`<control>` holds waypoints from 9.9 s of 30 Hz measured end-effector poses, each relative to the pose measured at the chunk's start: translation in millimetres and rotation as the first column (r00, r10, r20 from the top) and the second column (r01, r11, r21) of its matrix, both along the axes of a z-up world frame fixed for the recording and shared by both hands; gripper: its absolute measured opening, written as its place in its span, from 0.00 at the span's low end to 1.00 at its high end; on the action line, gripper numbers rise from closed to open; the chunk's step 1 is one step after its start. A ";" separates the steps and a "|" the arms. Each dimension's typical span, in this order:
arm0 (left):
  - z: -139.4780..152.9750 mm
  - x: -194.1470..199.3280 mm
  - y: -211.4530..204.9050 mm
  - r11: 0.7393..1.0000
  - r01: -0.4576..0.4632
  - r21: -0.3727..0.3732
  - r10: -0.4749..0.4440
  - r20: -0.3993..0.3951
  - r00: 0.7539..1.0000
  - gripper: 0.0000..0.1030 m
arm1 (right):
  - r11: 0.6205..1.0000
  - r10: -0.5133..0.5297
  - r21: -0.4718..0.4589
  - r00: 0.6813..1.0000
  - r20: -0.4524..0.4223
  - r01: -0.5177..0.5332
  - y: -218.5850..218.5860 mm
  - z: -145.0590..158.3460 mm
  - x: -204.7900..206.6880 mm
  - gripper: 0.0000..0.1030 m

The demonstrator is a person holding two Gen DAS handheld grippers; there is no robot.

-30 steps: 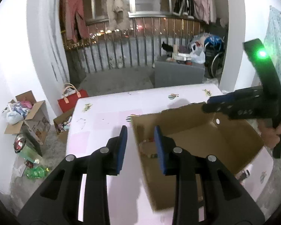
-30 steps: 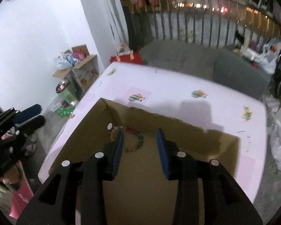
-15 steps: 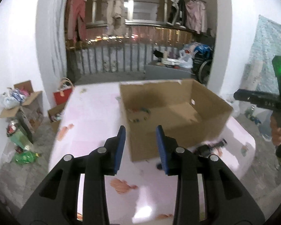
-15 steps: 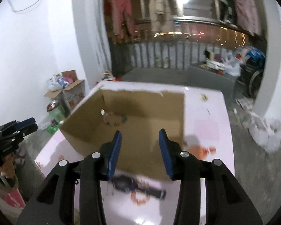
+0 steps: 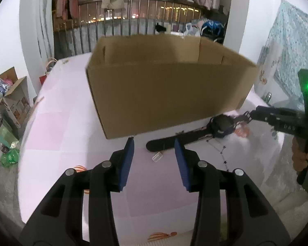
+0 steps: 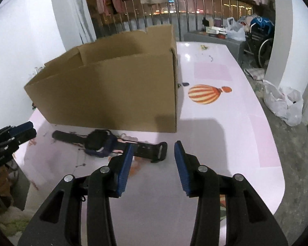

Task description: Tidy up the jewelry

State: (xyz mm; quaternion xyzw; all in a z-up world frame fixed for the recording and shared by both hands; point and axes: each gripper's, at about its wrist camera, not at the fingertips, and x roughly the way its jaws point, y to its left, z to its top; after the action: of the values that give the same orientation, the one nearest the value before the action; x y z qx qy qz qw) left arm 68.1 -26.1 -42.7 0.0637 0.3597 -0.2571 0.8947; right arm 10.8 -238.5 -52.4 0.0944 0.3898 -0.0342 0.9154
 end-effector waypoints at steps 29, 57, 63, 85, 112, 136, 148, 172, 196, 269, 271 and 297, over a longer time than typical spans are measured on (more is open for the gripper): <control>-28.5 41.5 -11.1 0.997 -0.005 -0.075 -0.009 -0.183 0.983 0.49 | 0.999 -0.004 0.048 1.000 -0.026 0.006 -4.7 -9.4 12.4 0.33; -27.7 46.0 -5.8 0.957 -0.072 -0.280 -0.026 -0.330 0.944 0.52 | 0.998 -0.005 0.061 0.999 -0.036 0.007 -4.7 -13.1 14.2 0.29; -29.8 47.7 -15.1 0.967 -0.061 -0.248 -0.025 -0.326 0.945 0.52 | 0.999 0.006 0.044 0.999 -0.037 -0.005 0.6 -14.3 12.9 0.29; -24.5 39.1 -23.3 0.976 -0.021 -0.218 -0.047 -0.302 0.952 0.54 | 0.999 0.008 0.035 0.999 -0.036 -0.007 1.9 -14.1 13.0 0.29; -40.3 45.6 -12.8 0.930 -0.089 -0.357 -0.063 -0.391 0.918 0.29 | 0.999 0.006 0.036 1.000 -0.031 -0.005 2.8 -12.2 12.4 0.29; -27.1 35.0 -35.1 0.986 -0.088 -0.139 0.051 -0.251 0.967 0.02 | 1.000 -0.020 -0.002 1.000 -0.006 0.020 3.1 -5.2 9.7 0.09; -9.1 16.9 -35.4 0.992 -0.050 -0.119 0.032 -0.151 0.988 0.02 | 0.998 0.001 -0.066 0.997 0.079 0.004 11.9 19.9 -0.7 0.04; 86.9 -35.9 -22.7 0.975 0.048 -0.218 -0.039 0.046 0.998 0.02 | 0.989 0.058 -0.144 0.958 0.281 -0.018 20.1 104.9 -45.8 0.03; 146.2 46.5 -40.9 0.971 0.044 -0.237 -0.039 0.029 0.999 0.02 | 0.983 0.155 0.042 0.927 0.343 -0.180 4.6 126.8 2.5 0.02; 229.3 16.4 -3.5 0.883 0.144 -0.446 -0.052 0.211 0.976 0.02 | 0.925 0.315 -0.280 0.932 0.180 -0.259 53.8 131.3 38.8 0.04; 220.6 36.2 -4.6 0.882 0.121 -0.455 -0.044 0.177 0.983 0.02 | 0.907 0.326 -0.327 0.935 0.143 -0.266 51.2 132.9 59.2 0.04; 106.2 206.0 -65.5 0.992 -0.096 -0.084 0.092 -0.049 0.995 0.16 | 0.581 0.396 -0.578 0.820 -0.414 -0.573 63.4 58.5 238.1 0.33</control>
State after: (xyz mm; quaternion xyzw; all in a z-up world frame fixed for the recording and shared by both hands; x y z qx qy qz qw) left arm 274.1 -91.6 63.4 0.0022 0.3708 -0.2313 0.8994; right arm 248.9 -175.1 6.1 -0.3632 0.4674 0.0673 0.8032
